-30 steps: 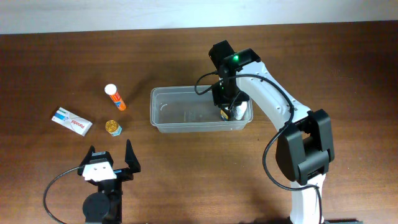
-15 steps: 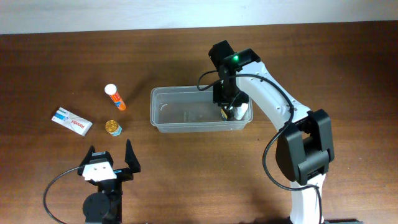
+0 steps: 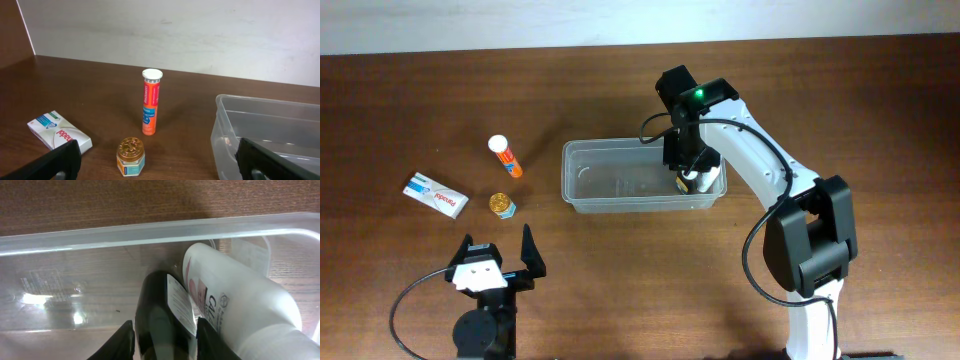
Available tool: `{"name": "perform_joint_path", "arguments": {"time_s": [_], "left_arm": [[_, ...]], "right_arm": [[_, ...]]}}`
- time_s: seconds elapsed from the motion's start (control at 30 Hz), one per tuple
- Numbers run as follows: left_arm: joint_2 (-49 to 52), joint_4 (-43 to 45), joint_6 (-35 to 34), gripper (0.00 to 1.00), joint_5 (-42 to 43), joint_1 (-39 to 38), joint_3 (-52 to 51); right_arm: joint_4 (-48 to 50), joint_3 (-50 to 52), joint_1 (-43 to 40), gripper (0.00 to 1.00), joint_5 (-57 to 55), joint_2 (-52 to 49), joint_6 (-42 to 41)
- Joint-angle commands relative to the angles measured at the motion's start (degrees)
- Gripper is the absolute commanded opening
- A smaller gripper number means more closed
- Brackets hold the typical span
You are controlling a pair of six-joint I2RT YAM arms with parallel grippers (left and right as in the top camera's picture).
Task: Pack container
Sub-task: 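Open the right gripper to release the brown bottle and lift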
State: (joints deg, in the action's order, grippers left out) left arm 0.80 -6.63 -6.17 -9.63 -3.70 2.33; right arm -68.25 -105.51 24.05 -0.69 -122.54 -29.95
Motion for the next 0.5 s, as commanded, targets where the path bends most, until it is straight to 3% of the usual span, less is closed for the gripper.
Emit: {"name": "perform_joint_path", "arguments": {"time_s": [0.0,0.47], "left_arm": [[-0.5,0.2,0.9,0.99,0.0,0.3,-0.6],[-0.5,0.2,0.9,0.99,0.0,0.3,-0.6]], "right_arm": [[-0.1,0.6,0.3,0.35,-1.5,-0.4,1.4],[1.4,0.6,0.2,0.51,-1.6,-0.4,16.0]]}}
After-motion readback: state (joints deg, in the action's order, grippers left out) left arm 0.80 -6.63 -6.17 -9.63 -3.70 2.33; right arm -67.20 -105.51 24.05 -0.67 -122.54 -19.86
